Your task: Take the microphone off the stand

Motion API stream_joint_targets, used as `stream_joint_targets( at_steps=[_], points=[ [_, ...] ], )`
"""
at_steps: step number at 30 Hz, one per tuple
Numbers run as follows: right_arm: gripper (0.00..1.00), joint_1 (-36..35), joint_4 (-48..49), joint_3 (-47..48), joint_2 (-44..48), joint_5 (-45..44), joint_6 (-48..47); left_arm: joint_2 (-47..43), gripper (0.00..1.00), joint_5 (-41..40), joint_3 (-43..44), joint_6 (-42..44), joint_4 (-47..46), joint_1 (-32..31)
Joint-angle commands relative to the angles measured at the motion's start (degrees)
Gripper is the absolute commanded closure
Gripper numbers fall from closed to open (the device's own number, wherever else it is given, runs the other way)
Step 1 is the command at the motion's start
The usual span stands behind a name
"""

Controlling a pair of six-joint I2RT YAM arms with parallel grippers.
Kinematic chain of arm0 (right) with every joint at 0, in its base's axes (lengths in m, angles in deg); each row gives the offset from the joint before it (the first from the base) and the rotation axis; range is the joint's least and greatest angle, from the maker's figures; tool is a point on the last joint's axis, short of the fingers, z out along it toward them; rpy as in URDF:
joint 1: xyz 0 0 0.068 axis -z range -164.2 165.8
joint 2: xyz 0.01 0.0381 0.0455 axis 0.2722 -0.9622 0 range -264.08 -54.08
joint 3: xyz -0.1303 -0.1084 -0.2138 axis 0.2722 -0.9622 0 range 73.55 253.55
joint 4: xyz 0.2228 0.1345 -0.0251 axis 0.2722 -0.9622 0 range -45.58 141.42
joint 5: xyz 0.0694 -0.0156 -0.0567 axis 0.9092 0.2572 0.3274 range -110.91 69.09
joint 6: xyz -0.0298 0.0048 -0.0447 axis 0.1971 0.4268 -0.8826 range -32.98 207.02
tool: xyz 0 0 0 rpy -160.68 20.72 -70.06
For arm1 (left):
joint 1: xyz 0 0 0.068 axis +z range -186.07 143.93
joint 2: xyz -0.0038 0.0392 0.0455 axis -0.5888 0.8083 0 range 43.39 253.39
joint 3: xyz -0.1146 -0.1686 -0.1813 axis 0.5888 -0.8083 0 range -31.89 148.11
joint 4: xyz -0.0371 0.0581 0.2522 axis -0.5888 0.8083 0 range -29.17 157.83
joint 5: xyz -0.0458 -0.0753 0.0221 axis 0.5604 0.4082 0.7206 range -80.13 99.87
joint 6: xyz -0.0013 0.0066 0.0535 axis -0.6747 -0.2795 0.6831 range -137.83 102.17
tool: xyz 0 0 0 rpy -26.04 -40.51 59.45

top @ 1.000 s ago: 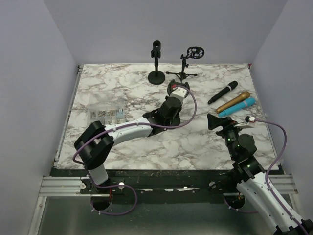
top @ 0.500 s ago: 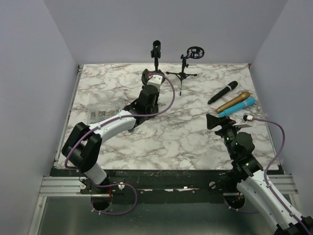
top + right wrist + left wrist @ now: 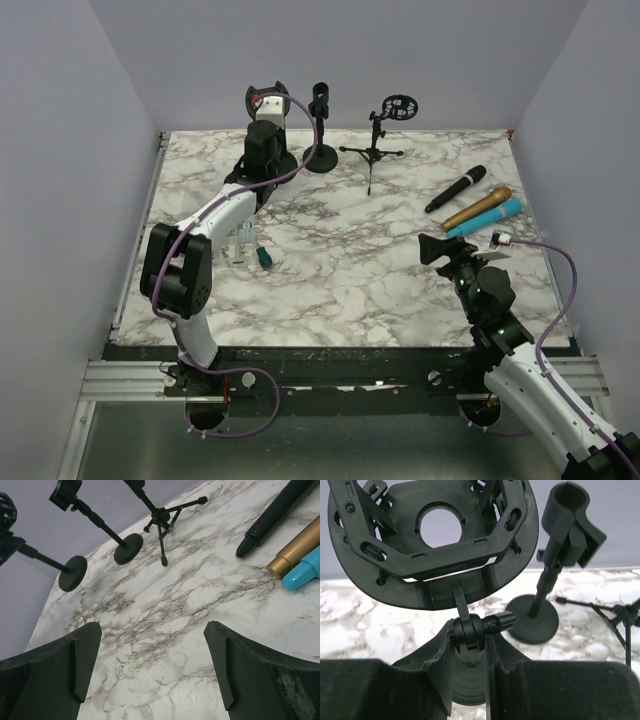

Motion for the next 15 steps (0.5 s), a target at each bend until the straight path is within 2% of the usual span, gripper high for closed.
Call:
stream_joint_targets(
  at_steps=[1,5,9,12,15],
  points=[
    [0.06,0.12,1.72,-0.93,0.73,-0.98,-0.88,6.77,1.0,4.4,9.55,2.13,-7.24,2.14],
    [0.06,0.1,2.31,-0.75,0.22,-0.86,-1.42,13.87,1.0,7.37,19.44,2.36,-5.22,4.12],
    [0.06,0.11,2.11,-1.18,-0.69,-2.0,-1.23,21.17,1.0,4.96,29.51,6.79,-0.16,4.42],
    [0.06,0.11,3.52,-1.37,-1.57,-1.47,-1.15,23.02,1.0,1.59,30.58,6.94,-0.23,4.73],
    [0.06,0.17,5.43,-1.37,-3.25,-0.68,-1.28,24.25,0.97,1.75,30.49,6.18,-0.68,5.31]
  ],
)
